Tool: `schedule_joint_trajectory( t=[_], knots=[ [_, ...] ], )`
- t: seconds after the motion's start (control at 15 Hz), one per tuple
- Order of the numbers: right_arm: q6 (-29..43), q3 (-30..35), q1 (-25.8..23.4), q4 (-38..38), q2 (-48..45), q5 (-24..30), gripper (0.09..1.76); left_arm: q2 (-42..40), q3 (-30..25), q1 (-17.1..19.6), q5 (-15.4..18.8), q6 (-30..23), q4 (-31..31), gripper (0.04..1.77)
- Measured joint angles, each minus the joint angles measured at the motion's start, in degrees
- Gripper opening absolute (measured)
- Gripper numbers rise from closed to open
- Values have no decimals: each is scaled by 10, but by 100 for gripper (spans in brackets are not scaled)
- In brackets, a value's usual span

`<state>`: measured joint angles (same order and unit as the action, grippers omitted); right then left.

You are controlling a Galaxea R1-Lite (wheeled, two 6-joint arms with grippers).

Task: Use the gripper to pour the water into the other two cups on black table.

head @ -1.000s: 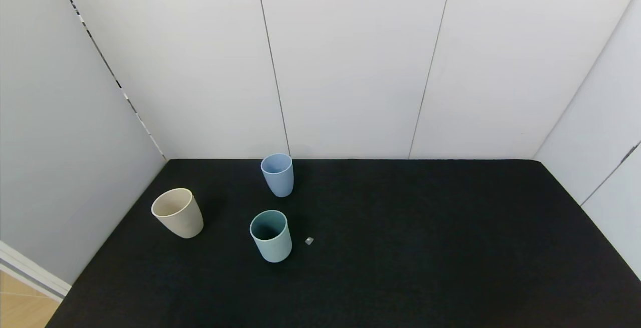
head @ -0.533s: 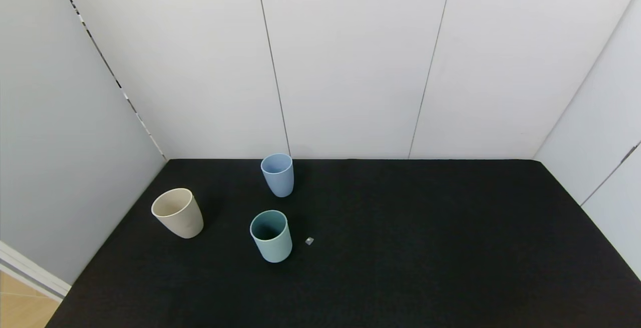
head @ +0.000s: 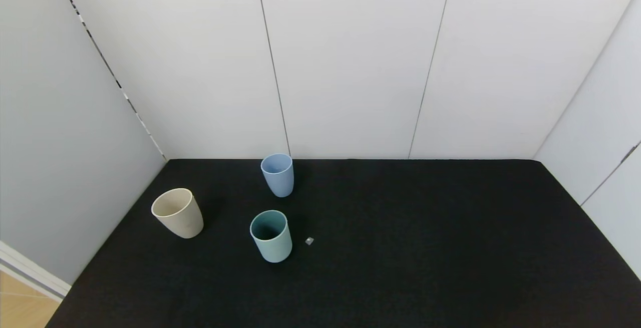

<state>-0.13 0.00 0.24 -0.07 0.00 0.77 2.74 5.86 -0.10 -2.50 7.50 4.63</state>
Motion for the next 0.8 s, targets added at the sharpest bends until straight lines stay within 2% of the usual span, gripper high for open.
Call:
schedule_joint_trajectory(
  t=[0.27, 0.47, 0.8],
  knots=[
    [0, 0, 0, 0, 0, 0, 171, -23, -26, 0, 8, 9, -10, 172],
    [0, 0, 0, 0, 0, 0, 171, -26, -40, 0, 34, -6, -27, 172],
    [0, 0, 0, 0, 0, 0, 171, -27, -57, 0, 35, -50, -44, 172]
  ],
)
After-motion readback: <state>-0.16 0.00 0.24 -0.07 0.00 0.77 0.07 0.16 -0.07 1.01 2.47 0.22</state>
